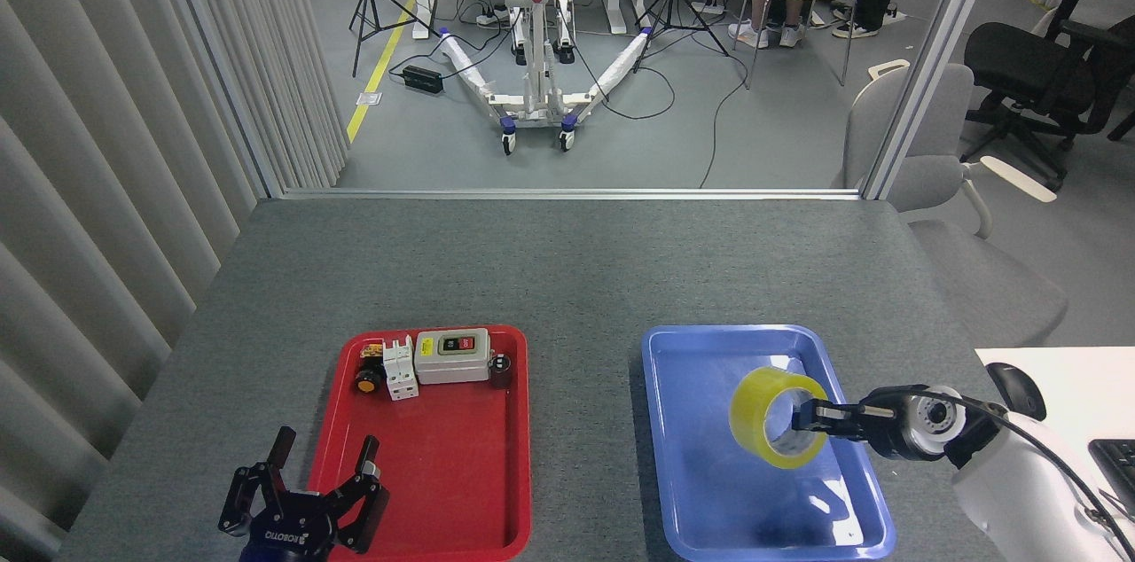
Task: Place and move tape with both arms
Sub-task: 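Lower the tape into the blue tray with the right gripper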
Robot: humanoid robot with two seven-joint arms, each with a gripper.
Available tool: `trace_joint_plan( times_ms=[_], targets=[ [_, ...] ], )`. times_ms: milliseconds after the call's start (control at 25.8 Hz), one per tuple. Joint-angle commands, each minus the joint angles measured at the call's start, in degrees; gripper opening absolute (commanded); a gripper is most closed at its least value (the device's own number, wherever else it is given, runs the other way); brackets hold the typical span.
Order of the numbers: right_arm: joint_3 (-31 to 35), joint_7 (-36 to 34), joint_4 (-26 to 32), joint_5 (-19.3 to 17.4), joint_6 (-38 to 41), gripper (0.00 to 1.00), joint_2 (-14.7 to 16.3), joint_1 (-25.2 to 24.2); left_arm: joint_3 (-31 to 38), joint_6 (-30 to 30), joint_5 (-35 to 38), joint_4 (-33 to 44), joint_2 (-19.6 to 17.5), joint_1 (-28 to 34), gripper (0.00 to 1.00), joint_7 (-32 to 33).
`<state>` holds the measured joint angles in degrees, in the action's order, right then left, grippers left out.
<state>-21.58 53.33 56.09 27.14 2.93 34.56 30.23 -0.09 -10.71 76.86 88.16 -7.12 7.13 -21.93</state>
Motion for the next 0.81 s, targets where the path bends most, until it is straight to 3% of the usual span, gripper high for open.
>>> trace_joint_plan(
  times_ms=[0, 155, 504, 775],
  targets=[
    [-0.3, 1.4, -0.3, 0.6, -4.9, 0.11, -3.4, 1.2, 0.1, -2.1, 0.0, 0.2, -0.4, -0.3, 1.00, 6.9],
    [-0.7, 1.4, -1.0, 4.2, -7.2, 0.11, -6.9, 1.8, 0.1, -2.3, -0.1, 0.3, -0.4, 0.2, 1.00, 10.7],
    [-0.7, 0.7, -1.1, 5.4, -8.4, 0.16, -6.7, 1.9, 1.0, -2.1, -0.2, 0.4, 0.4, 0.3, 1.00, 10.5],
    [-0.6, 0.6, -1.1, 6.7, -8.3, 0.26, -6.3, 1.8, 2.7, -2.1, -3.5, 0.3, 0.2, -0.1, 1.00, 10.2]
  ],
)
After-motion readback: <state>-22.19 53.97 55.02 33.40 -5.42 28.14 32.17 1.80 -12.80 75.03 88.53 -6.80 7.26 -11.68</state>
